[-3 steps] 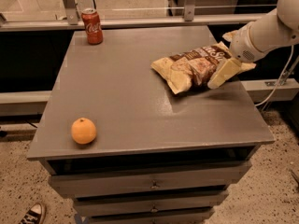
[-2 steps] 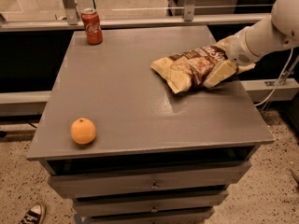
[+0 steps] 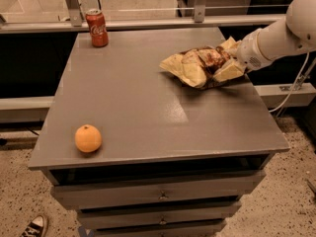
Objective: Pick brown chip bag
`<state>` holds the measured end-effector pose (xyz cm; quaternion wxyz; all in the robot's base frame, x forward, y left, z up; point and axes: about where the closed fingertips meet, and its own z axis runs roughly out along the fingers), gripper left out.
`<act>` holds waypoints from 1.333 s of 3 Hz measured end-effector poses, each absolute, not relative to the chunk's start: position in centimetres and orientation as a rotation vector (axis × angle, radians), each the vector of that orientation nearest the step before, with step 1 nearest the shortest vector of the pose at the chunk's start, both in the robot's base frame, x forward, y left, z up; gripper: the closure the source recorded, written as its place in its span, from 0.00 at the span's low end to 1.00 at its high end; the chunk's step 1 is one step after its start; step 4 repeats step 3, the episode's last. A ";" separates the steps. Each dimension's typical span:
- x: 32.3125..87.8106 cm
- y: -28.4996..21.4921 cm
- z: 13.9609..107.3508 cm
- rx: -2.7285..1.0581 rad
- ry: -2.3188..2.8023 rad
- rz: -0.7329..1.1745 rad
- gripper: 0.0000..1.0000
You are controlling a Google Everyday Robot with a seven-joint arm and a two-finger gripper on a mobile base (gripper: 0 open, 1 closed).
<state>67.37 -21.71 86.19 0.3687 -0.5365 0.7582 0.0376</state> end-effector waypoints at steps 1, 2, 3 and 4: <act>67.4 -19.0 90.0 -1.337 1.859 0.105 0.94; 68.1 -15.4 95.1 -1.262 1.753 0.101 1.00; 69.2 -13.4 99.3 -1.181 1.686 0.078 1.00; 69.2 -13.4 99.3 -1.181 1.686 0.078 1.00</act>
Offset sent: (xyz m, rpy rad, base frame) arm 0.0174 0.1019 0.1652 0.2386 -0.3398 -0.0220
